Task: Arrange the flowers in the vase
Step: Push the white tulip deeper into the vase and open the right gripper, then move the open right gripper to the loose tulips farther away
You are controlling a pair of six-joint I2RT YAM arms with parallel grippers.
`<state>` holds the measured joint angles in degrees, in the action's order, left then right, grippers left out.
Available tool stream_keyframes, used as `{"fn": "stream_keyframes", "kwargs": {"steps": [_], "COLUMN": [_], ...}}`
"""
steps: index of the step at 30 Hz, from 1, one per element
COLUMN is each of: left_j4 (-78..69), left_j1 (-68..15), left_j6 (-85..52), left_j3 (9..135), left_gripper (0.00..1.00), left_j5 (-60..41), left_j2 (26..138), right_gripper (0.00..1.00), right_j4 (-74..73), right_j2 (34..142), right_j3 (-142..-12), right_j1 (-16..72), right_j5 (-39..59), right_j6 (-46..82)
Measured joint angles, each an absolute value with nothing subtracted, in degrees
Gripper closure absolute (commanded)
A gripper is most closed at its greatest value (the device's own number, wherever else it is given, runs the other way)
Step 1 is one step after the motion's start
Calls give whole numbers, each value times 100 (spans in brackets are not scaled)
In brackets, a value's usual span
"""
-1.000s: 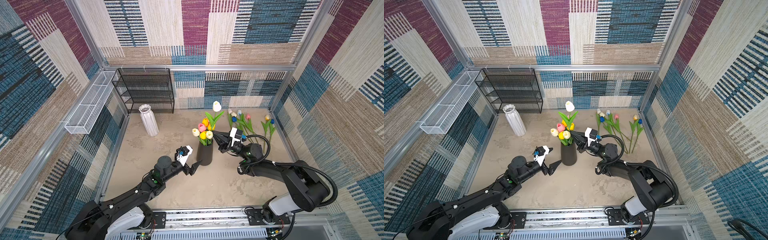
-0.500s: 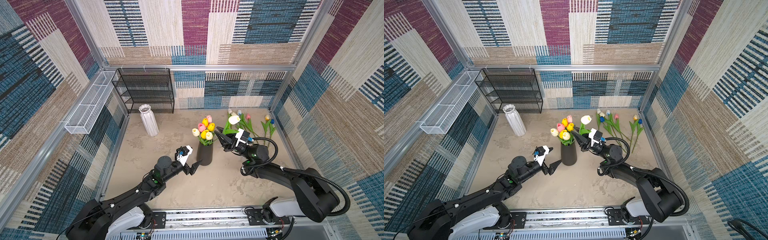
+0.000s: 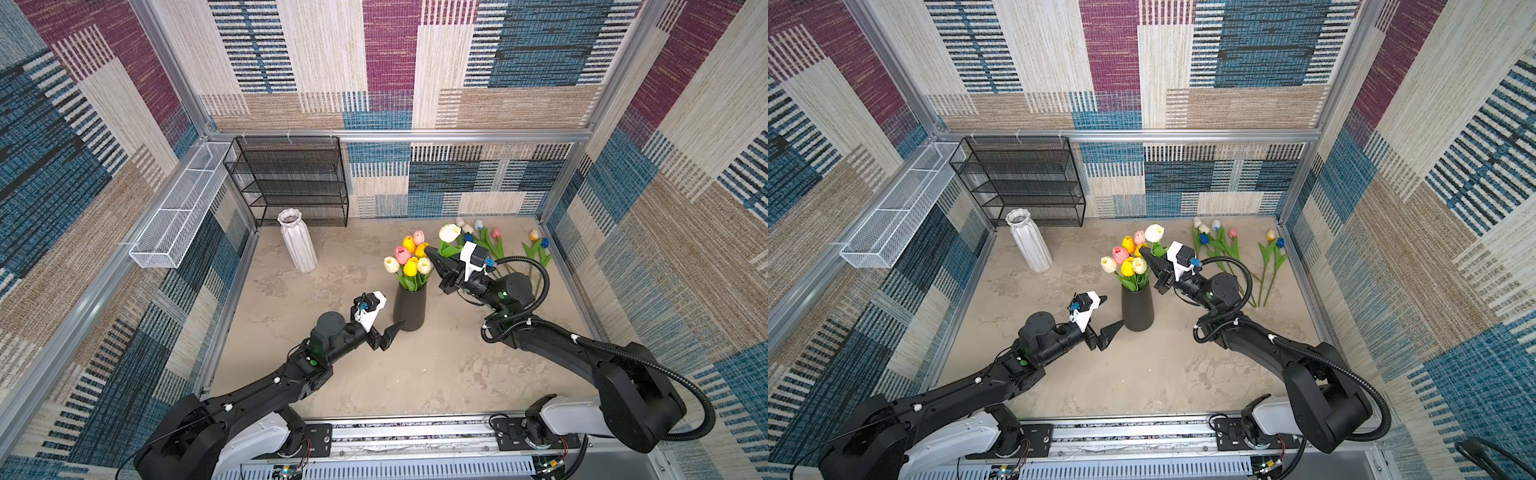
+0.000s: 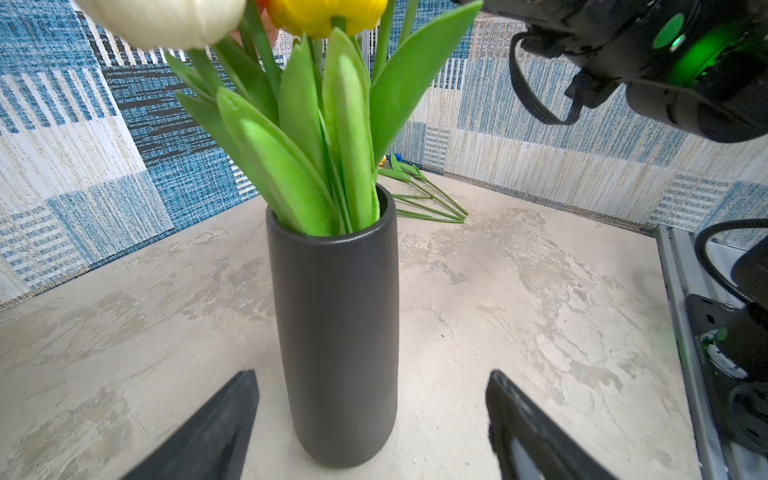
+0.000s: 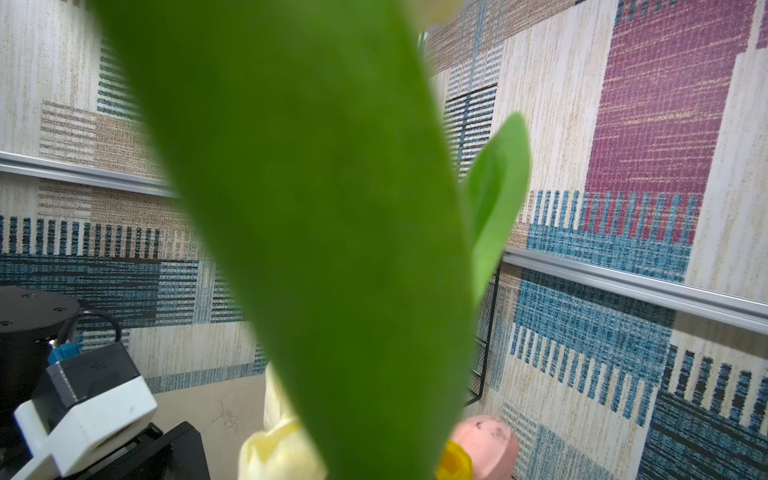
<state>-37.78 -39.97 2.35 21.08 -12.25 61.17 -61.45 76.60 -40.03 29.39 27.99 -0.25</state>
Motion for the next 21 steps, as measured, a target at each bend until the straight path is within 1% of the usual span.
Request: {"fn": "stream_keyframes", "kwargs": {"steps": [4,11,14,15,16,18,19,21], "left_j4": [-3785,-3787,-3789,-3789,-3789,-3789,-3789,-3789], "left_j1": [-3997,-3988,-3988,-3988,-3988,-3988,-3988,-3988], "left_j6": [235,235,235,235,235,235,235,235], "left_j3": [2108,2108,2108,2108,2108,2108,2108,2108], "left_gripper": [11,11,11,11,11,11,11,11], "left_j5": [-1223,-1223,-1223,-1223,-1223,-1223,-1223,-1223], "left_j2": [6101,6149,6154,6154,6154,6152,6147,6136], "right_gripper": [94,93,90,88,83,68,63,56], "right_j4": [-5765,-5614,-5586,-5583,-5583,-5557,-5548,-5496], "right_j2": [7627,7832,7944,7966,7979,7981,7970,7907], "right_j3": [-4141,-4018,-3968,-3966,-3966,-3966,-3964,-3957], "right_j1": [2939,2939,2939,2941,2939,2939,2939,2939], "right_j5": [2749,2753,2849,2858,2856,2856,2853,2847], "right_j6": [-32,5,62,67,69,91,89,82]}}
